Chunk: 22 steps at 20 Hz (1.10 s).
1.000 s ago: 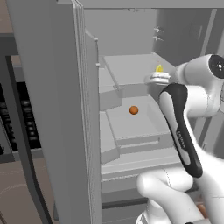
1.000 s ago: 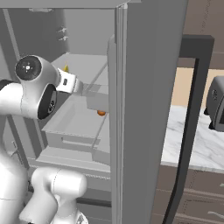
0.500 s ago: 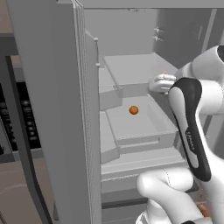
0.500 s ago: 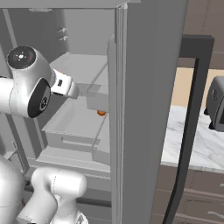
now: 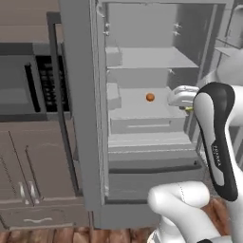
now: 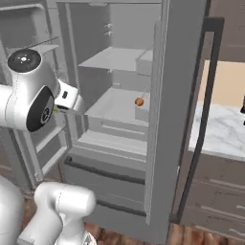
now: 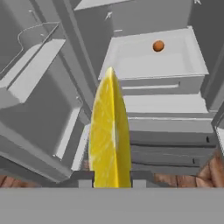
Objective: Take the lemon wedge from the fridge and place it on the plate with fish on the dining counter.
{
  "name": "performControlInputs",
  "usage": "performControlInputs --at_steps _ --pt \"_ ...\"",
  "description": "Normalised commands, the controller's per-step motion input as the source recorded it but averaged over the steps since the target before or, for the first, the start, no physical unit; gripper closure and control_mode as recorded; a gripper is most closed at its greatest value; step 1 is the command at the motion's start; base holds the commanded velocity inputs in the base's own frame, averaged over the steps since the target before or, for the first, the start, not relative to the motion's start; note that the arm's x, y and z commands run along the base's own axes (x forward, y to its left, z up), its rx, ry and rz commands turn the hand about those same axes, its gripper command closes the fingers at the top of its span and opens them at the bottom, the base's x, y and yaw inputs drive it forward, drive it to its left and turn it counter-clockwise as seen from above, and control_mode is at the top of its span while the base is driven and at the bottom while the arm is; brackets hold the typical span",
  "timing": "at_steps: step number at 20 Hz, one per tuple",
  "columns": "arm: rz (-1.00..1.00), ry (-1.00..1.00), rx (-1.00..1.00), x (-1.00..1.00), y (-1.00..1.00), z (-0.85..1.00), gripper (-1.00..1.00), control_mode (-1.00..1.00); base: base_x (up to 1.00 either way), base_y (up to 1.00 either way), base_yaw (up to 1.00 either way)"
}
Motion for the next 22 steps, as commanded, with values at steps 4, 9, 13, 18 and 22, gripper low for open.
performControlInputs --at_steps 4,9,13,18,22 --pt "0.0 0.0 0.0 0.0 0.0 0.0 1.0 1.0 -0.92 -0.22 0.58" --pt "0.0 0.0 0.0 0.0 0.0 0.0 1.0 1.0 -0.46 -0.07 0.82" --pt "0.0 0.0 0.0 0.0 0.0 0.0 1.0 1.0 -0.18 0.0 0.91" --pt "0.0 0.0 0.0 0.0 0.0 0.0 1.0 1.0 -0.1 0.0 0.93" --pt "0.0 0.0 0.0 0.0 0.0 0.0 1.0 1.0 -0.05 0.0 0.97"
